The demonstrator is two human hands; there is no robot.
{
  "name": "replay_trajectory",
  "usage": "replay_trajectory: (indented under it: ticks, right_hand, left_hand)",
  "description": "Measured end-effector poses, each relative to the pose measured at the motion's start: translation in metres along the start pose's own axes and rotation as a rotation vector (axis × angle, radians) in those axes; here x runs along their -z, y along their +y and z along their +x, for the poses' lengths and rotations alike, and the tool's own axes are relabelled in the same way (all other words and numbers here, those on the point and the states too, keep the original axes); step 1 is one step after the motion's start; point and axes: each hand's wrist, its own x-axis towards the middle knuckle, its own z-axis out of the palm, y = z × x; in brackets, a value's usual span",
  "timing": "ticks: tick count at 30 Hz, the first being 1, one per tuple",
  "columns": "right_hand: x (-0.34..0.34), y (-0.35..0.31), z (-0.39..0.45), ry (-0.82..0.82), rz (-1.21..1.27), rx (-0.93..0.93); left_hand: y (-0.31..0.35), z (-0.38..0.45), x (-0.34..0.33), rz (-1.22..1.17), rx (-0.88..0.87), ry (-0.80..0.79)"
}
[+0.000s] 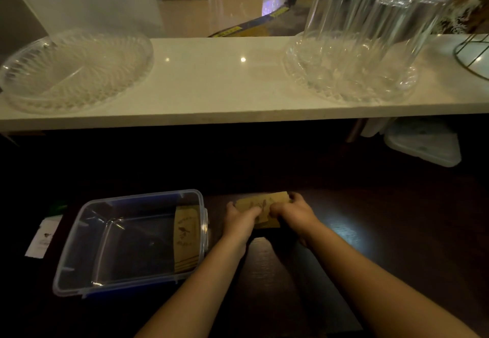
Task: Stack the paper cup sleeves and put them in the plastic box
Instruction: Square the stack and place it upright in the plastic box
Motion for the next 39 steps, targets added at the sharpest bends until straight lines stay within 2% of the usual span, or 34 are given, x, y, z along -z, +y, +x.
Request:
replay_trajectory:
  ticks: [5,11,14,19,24,27,32,39]
  right_hand:
    - [0.010,0.009,-0.005,-0.044,-0.148,0.078]
    - [0.012,0.041,-0.026,-0.044,-0.109,0.357]
    - [0.009,0.062,-0.036,0.006,-0.275,0.533]
    - [0.009,0.083,-0.042,0.062,-0.431,0.664]
    - [0.009,0.097,-0.044,0.078,-0.588,0.688]
    - [0.007,0.099,-0.044,0.061,-0.553,0.662]
    - [0.005,0.098,-0.041,0.017,-0.426,0.637]
    - [0.004,0.100,-0.038,-0.015,-0.386,0.632]
  left_hand:
    - [-0.004,-0.006,0.004,0.020,-0.053,-0.039]
    - [-0.029,-0.025,0.011,0.143,-0.299,-0.098]
    - [-0.045,-0.035,0.012,0.183,-0.422,-0.114]
    - [-0.061,-0.043,0.008,0.293,-0.495,-0.118]
    - [-0.071,-0.046,0.010,0.442,-0.585,-0.116]
    - [-0.074,-0.045,0.010,0.510,-0.619,-0.112]
    - [-0.073,-0.047,0.006,0.459,-0.589,-0.114]
    - [-0.070,-0.051,0.004,0.406,-0.546,-0.133]
